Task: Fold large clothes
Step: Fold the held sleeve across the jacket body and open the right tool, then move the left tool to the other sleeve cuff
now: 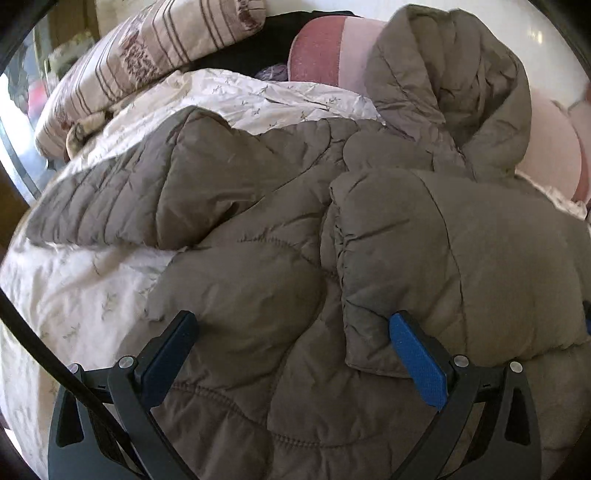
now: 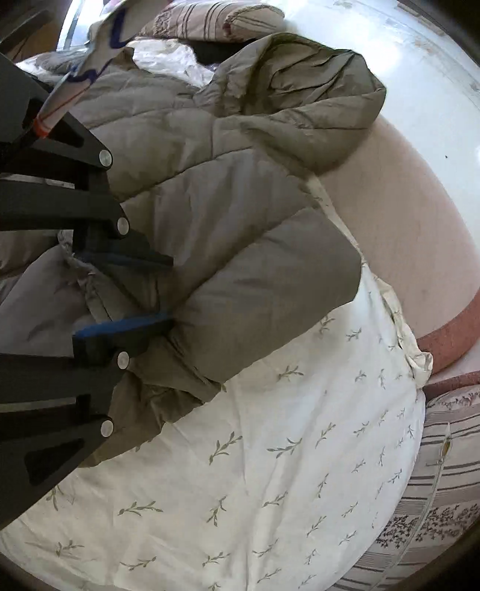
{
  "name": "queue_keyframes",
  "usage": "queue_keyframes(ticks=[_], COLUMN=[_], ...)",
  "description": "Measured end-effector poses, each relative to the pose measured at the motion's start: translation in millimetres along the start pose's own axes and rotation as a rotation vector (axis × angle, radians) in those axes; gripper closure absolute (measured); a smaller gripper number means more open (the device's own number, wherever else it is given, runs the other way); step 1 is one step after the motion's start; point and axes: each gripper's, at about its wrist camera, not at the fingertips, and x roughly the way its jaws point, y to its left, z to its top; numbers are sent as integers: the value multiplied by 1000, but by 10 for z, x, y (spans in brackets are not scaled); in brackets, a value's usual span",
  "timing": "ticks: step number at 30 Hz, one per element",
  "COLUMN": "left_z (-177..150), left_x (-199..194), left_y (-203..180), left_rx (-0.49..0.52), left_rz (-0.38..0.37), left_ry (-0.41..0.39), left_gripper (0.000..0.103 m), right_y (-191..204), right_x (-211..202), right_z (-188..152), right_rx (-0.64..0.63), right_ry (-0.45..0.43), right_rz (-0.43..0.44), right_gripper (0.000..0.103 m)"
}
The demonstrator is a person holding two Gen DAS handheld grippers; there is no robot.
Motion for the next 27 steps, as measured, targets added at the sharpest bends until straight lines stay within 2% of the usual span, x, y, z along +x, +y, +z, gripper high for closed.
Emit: queue_keyframes(ticks=[3,7,10,14,18,20,27], left_z=[6,10,24,28,11,-4,11], left_x=[-54,-202,-316,-277,-111,-73,-366], left_y=[6,59,78,83,38,28,110], left_rx=[5,-35,-40,-31,6,18,-10], left_rz=[-3,-43,-16,-13,8,3,-30], left_ry=[-17,-61,-119,-92,-21,-1,-76], left_gripper=[0,0,0,0,0,0,0], right_y=[130,496,781,1085,1264,1260,1501], right_x=[-160,-387,-420,-217,13,19,-332], right_z=[6,-131,-360,-579,-764,-780,-956], right_rx=[-23,-122,-217,-320,-422,-435,-446], right_ry=[-36,-79,-56,-12,14,11,-20], right_rz=[-1,55,100,108,8,-6,82], right_gripper=[74,74,71,69,64,63,62])
